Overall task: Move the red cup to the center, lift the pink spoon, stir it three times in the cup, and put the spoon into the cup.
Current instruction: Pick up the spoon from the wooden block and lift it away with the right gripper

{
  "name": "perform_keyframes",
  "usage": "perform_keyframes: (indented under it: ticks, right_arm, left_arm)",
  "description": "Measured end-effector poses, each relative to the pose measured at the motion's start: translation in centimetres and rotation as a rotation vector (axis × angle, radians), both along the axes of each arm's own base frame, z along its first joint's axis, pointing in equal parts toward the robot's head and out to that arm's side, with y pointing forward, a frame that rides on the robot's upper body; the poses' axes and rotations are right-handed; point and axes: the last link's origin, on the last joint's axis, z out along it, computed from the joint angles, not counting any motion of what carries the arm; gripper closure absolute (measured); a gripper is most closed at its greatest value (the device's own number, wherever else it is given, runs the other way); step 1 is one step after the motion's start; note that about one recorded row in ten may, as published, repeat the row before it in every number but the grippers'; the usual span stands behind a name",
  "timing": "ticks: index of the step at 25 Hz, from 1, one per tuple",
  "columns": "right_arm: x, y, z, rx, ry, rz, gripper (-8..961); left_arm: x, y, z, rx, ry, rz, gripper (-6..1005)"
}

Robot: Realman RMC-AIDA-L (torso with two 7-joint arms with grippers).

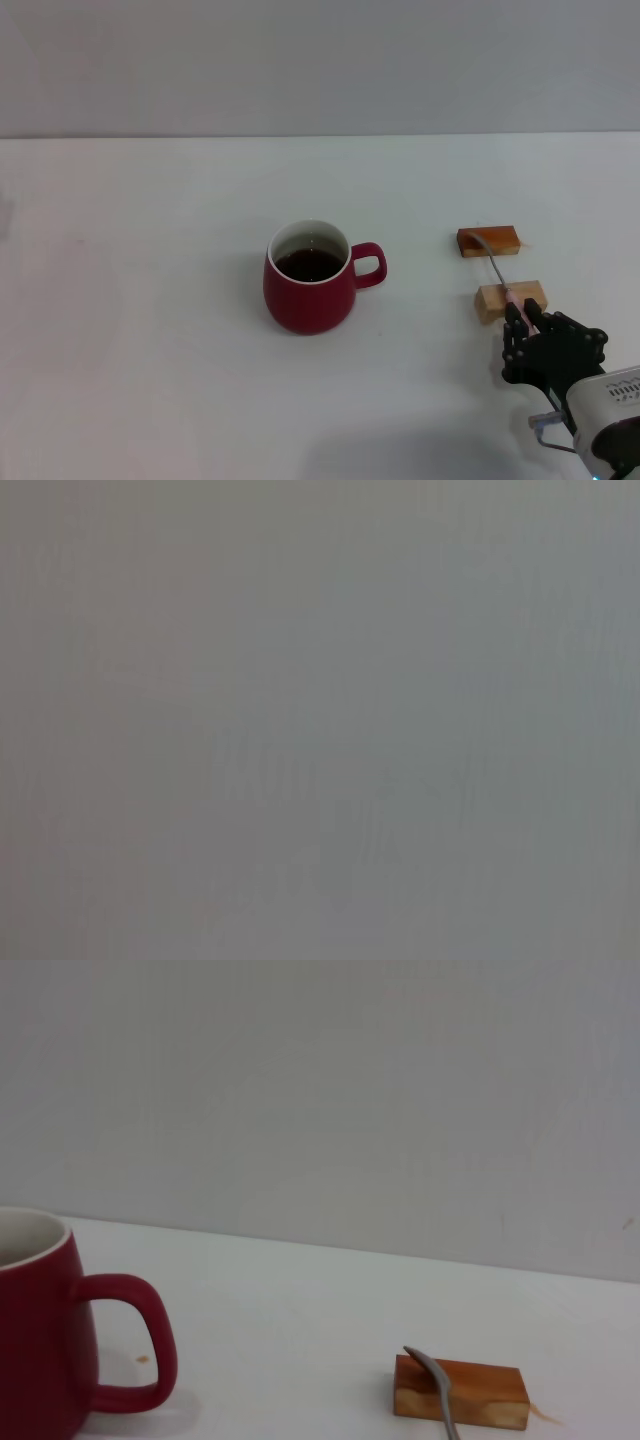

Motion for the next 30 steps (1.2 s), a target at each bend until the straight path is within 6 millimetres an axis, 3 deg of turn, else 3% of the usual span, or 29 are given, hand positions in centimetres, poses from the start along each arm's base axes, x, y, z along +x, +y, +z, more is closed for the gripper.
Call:
perform_keyframes:
  ticks: [3, 13, 19, 30]
  right_arm:
    - [0.03, 0.00, 0.01, -0.001, -0.001, 0.000, 798]
    - [0.14, -0.03, 0.07, -0.006, -0.002, -0.002, 791]
    - [0.22, -0.07, -0.11, -0.023, -0.002, -0.005, 677]
    - [0.30, -0.05, -0.13, -0.022, -0.001, -0.011, 607]
  left_arm:
    - [-0.11, -0.05, 0.15, 0.009, -0.004, 0.005, 164]
    - [-0.14, -0.06, 0.20, 0.015, -0.001, 0.011, 345]
    - [-0.07, 0.03, 0.22, 0.014, 0.001, 0.008, 417]
    - [-0.12, 0.02, 0.33, 0.016, 0.002, 0.009, 420]
